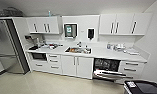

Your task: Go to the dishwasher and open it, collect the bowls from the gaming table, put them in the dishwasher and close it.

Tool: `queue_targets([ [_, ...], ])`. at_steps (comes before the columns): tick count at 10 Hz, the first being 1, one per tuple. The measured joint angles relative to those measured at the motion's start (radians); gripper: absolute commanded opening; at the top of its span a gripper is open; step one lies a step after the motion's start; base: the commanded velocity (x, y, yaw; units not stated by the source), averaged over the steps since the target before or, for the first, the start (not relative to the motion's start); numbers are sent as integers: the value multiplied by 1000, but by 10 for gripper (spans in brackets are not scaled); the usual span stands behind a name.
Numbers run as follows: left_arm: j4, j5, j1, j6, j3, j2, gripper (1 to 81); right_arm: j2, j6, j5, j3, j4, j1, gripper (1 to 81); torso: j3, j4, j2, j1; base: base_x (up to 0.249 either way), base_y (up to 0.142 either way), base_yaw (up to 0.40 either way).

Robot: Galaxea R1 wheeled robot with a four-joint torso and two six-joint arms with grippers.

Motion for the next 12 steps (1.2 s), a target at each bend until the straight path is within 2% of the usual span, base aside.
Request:
queue_targets([
  [12, 0, 0, -1, 0, 0, -3, 10, 0, 2, -1, 0, 0, 2, 10, 0, 0, 0, 0, 77, 0, 0],
])
